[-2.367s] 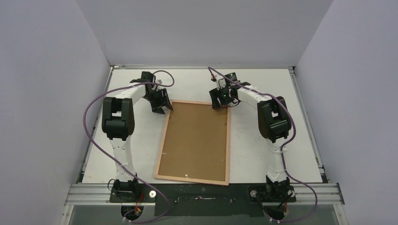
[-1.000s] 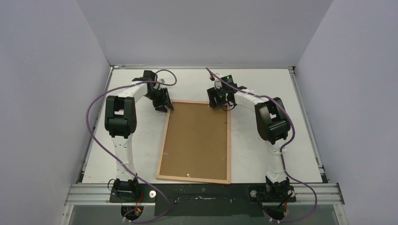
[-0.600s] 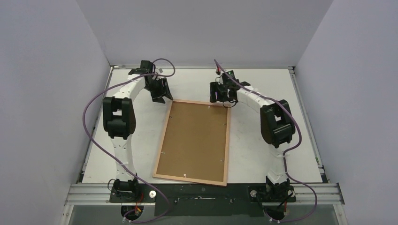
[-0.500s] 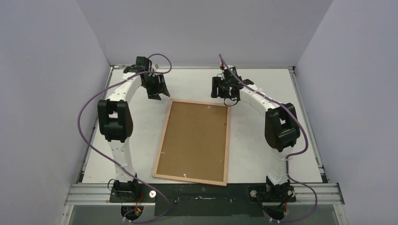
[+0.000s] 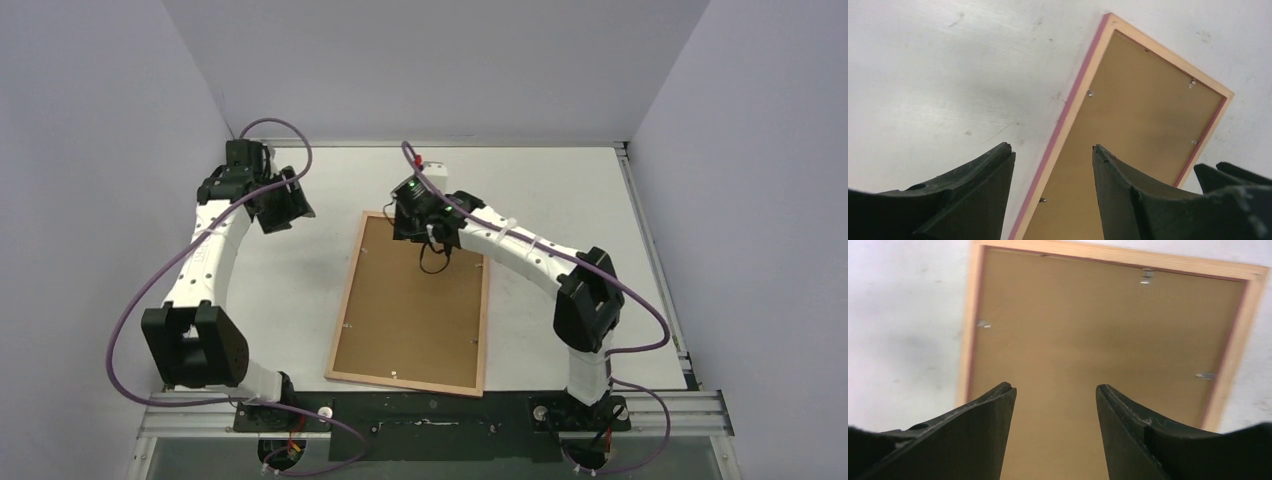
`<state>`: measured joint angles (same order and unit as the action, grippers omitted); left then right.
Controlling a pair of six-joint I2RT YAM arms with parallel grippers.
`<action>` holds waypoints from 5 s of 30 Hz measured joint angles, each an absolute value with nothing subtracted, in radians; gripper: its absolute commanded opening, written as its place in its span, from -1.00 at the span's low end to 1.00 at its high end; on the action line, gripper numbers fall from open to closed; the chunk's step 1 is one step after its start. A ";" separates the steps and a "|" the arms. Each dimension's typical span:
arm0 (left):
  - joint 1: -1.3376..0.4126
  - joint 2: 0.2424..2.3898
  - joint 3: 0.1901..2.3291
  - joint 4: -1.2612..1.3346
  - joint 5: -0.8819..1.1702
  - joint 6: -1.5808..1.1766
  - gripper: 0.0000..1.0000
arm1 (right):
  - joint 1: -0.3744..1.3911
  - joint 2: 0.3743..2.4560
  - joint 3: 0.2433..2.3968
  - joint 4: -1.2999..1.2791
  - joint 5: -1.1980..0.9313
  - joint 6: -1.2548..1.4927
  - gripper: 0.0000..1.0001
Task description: Put the photo into the frame
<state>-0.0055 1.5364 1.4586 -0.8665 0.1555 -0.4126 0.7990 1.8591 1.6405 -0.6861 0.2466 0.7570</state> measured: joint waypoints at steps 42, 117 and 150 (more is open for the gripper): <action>0.242 1.226 0.980 -0.939 -0.160 -0.715 0.94 | 1.188 2.499 2.244 -0.837 0.402 0.846 -0.02; 0.253 1.276 0.875 -0.773 0.076 -0.691 0.93 | 1.081 2.405 2.123 -1.020 0.353 0.768 -0.43; 0.189 1.251 0.737 -0.525 0.580 -0.643 0.61 | 0.931 2.332 2.138 -0.935 0.153 0.801 -1.00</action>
